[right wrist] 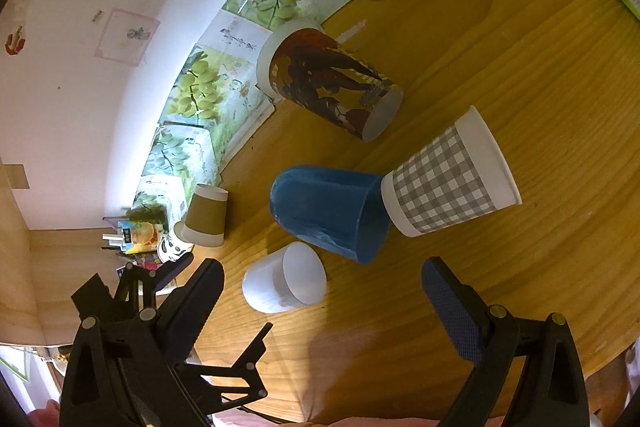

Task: Flip cup upright
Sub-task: 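Move the left gripper down over the white plastic cup lying on its side, then close the left gripper around the white cup's body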

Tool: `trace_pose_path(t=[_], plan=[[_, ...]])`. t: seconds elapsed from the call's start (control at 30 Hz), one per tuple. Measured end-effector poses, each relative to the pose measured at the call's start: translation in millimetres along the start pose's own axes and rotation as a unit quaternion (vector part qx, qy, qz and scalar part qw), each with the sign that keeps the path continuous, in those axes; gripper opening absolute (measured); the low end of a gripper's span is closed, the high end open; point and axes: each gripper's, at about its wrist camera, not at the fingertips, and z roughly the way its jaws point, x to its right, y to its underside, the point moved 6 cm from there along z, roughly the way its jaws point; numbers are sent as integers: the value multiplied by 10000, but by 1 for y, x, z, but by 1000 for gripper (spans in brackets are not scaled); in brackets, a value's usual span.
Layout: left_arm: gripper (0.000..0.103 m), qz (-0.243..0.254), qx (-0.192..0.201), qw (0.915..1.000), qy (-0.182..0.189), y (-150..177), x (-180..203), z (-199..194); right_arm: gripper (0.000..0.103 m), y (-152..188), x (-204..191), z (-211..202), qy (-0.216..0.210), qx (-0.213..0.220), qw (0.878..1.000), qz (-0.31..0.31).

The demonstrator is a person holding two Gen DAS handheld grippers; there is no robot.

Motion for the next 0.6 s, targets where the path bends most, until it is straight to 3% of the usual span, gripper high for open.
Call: trace_pose_path(t=[0.6], plan=[[98,-10,-106,9971,752,2,-7,20,99,-1,1,3,132,-22,9998,165]])
